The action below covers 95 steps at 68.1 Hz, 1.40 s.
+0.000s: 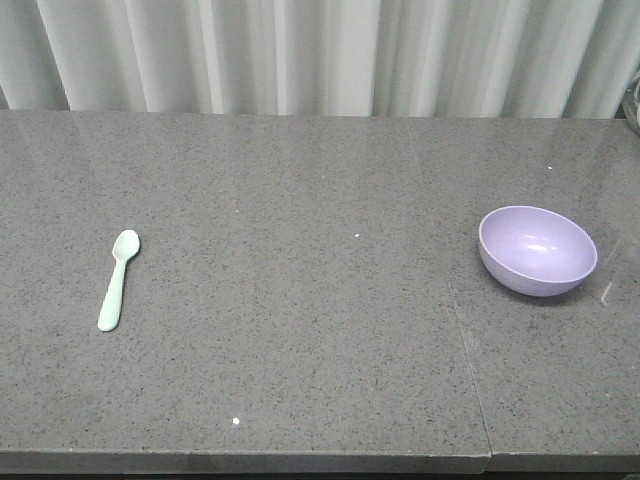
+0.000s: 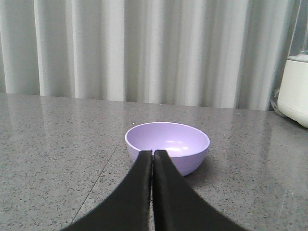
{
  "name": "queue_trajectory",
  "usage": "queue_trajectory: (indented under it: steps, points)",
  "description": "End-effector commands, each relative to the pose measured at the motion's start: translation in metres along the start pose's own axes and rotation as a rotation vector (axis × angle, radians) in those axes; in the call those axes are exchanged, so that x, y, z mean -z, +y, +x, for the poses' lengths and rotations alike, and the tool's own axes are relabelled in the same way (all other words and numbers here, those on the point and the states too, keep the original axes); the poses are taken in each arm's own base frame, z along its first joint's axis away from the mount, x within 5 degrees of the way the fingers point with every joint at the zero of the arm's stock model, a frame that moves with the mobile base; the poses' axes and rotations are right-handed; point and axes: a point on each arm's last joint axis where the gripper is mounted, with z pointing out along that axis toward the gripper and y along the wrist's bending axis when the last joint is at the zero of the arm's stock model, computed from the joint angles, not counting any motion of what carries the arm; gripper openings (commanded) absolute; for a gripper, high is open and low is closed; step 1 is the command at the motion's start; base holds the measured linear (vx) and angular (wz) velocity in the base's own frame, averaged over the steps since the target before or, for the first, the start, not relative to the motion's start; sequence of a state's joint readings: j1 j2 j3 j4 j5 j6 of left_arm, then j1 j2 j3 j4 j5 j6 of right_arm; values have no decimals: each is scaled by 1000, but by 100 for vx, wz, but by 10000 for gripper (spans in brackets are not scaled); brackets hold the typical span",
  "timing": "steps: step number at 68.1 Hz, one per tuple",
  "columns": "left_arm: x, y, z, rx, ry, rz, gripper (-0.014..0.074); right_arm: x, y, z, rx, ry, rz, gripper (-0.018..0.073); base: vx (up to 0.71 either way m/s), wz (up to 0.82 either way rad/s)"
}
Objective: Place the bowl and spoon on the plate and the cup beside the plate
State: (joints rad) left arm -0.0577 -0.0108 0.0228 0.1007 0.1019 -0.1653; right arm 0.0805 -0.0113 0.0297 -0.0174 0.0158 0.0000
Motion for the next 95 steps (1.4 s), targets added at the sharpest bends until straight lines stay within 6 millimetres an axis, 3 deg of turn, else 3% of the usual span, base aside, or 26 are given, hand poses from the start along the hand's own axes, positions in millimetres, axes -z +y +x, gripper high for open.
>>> queue_trajectory:
  steps: [1,19,32,39,48,60,69,77,95]
  points:
    - [3,-2,-14,6,-113,21,-6,1,0,-5,1,-80,7,-3,0,0]
    - [3,-2,-18,36,-132,26,-6,1,0,-10,8,-125,7,-3,0,0]
    - [7,-3,-37,165,-199,44,-6,3,-1,-33,-15,-194,7,-3,0,0]
    - [10,-6,-69,169,-197,49,-6,2,-1,-61,-34,-135,6,-3,0,0]
    - [4,-10,-120,167,-74,41,-6,-7,-2,-108,-5,-2,6,-3,0,0]
    - [-33,-16,-181,147,222,16,-6,-34,-6,-164,38,260,22,-3,0,0]
    - [-60,-19,-209,145,363,5,-6,-58,-7,-182,34,514,25,-3,0,0]
    - [-80,-20,-215,142,455,-4,-6,-79,-7,-184,32,661,24,-3,0,0]
    - [-105,-20,-192,140,689,-30,-6,-99,-7,-169,23,786,15,-3,0,0]
